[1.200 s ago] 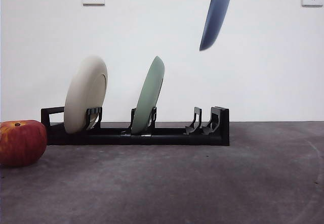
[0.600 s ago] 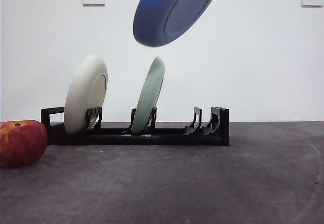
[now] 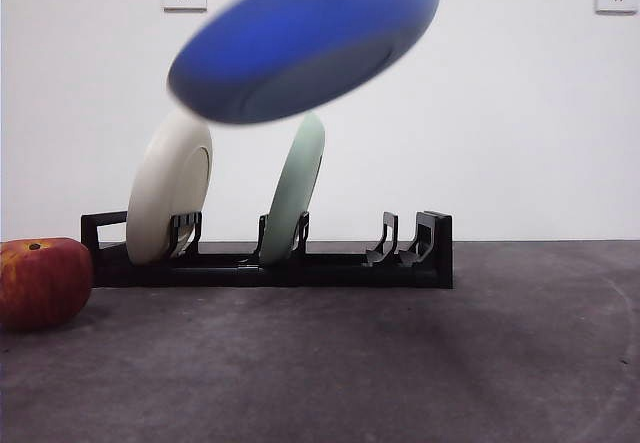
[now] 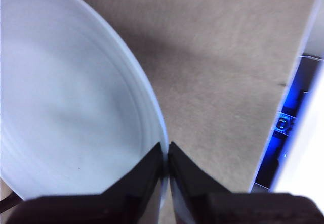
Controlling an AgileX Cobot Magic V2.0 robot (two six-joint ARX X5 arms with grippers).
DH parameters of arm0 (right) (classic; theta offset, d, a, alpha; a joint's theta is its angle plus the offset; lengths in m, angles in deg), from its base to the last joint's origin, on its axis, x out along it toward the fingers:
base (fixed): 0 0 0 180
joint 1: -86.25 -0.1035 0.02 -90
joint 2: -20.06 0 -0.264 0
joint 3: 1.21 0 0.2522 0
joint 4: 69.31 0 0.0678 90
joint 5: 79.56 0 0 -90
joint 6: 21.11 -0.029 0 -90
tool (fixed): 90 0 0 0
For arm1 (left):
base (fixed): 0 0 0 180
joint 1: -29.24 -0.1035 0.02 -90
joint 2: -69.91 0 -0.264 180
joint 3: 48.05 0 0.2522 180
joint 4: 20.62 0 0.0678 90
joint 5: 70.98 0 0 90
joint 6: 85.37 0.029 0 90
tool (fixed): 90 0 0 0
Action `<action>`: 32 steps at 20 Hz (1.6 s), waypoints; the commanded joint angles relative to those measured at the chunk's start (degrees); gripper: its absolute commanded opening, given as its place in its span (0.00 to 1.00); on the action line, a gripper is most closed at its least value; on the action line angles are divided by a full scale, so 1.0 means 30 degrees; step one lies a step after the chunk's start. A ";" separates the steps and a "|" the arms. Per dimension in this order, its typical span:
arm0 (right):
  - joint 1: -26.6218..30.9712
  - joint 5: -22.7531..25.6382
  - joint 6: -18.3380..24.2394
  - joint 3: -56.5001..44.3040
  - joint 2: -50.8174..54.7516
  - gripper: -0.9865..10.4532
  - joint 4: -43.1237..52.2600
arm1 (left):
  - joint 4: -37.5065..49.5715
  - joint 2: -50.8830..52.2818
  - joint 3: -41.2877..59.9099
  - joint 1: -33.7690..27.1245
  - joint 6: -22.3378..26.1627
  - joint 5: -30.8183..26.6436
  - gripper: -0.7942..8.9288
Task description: Take the blue plate from the plate rack,put the plate on the table,take the apple from the table,put the apple in the plate
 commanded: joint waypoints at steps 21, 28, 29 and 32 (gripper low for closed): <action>0.0000 0.0044 -0.0146 0.0051 0.0015 0.09 0.0641 | 1.0958 -0.2769 1.2196 0.0153 0.0882 -0.0481 0.08; 0.0000 0.0051 -0.0160 0.0051 0.0015 0.09 0.0656 | 1.0273 -0.2739 1.1584 0.0189 0.0612 -0.0488 0.28; 0.0000 0.0058 -0.0168 0.0051 0.0015 0.09 0.0692 | 0.9916 -0.2696 1.1285 0.0189 0.0328 -0.0488 0.28; 0.0000 0.0189 -0.0495 0.0051 0.0015 0.09 0.0765 | 0.8626 -0.2448 0.9857 0.0189 -0.0612 -0.0488 0.28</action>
